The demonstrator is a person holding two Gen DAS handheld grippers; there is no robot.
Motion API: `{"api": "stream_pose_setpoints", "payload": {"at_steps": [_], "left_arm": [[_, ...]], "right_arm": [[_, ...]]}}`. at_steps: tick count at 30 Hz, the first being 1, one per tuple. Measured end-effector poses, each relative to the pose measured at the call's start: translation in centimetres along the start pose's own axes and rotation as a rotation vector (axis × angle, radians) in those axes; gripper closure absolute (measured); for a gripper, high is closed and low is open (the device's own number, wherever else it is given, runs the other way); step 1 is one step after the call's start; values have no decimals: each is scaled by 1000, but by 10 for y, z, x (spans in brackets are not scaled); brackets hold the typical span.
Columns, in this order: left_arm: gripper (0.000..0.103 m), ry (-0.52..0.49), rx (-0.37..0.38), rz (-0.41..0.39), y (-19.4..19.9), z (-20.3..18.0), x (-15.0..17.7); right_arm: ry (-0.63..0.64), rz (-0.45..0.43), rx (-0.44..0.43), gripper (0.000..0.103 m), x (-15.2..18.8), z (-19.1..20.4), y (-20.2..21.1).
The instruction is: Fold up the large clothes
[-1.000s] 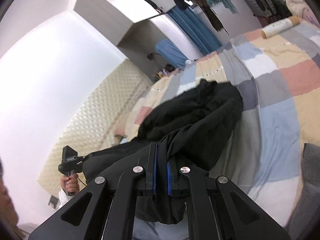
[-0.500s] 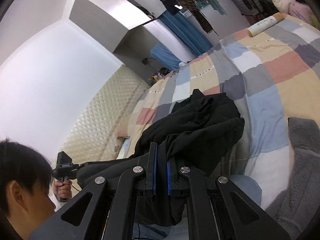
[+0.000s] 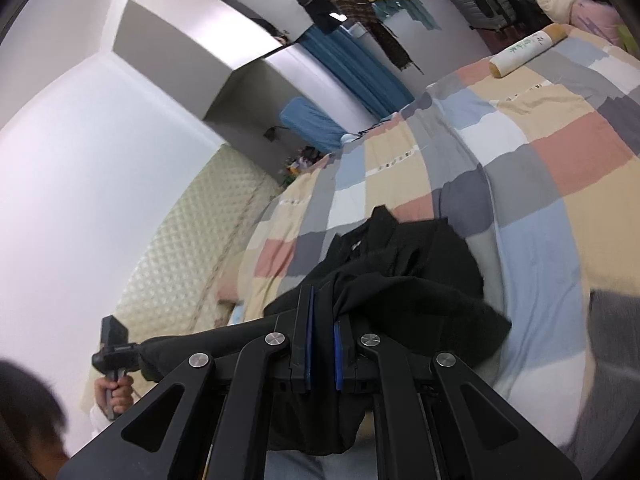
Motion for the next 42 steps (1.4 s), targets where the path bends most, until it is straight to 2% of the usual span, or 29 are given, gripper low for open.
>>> {"api": "stream_pose_setpoints", "payload": {"at_steps": [5, 9, 13, 18, 22, 27, 32, 38, 42], "left_arm": [[99, -22, -110, -9, -33, 2, -45], [98, -55, -196, -25, -60, 4, -77], [98, -99, -295, -36, -92, 7, -107], [98, -163, -459, -27, -142, 23, -143], [99, -211, -552, -10, -181, 39, -161], [98, -191, -581, 30, -226, 66, -174], [97, -162, -595, 73, -261, 91, -182], [95, -133, -563, 114, -281, 99, -188], [95, -109, -532, 111, -280, 100, -184]], "right_arm": [[26, 9, 87, 97, -34, -7, -46], [12, 35, 164, 97, -60, -27, -93], [33, 54, 273, 98, -81, -42, -139], [72, 93, 405, 98, -96, -60, -195], [91, 129, 478, 98, -99, -77, -236], [117, 210, 550, 98, -92, -106, -291], [125, 267, 570, 98, -81, -125, -334], [49, 309, 535, 98, -74, -145, -354], [-9, 313, 459, 94, -72, -143, -341]]}}
Point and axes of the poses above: each gripper's, at about its wrist camera, not at the fingertips, and y roughly against the way its jaws point, z to its left, x to its underside, the point moved 9 cm from there along -y, roughly the way its jaws point, and after that the axes turned 7 degrees about x, right-handed, at the moved point
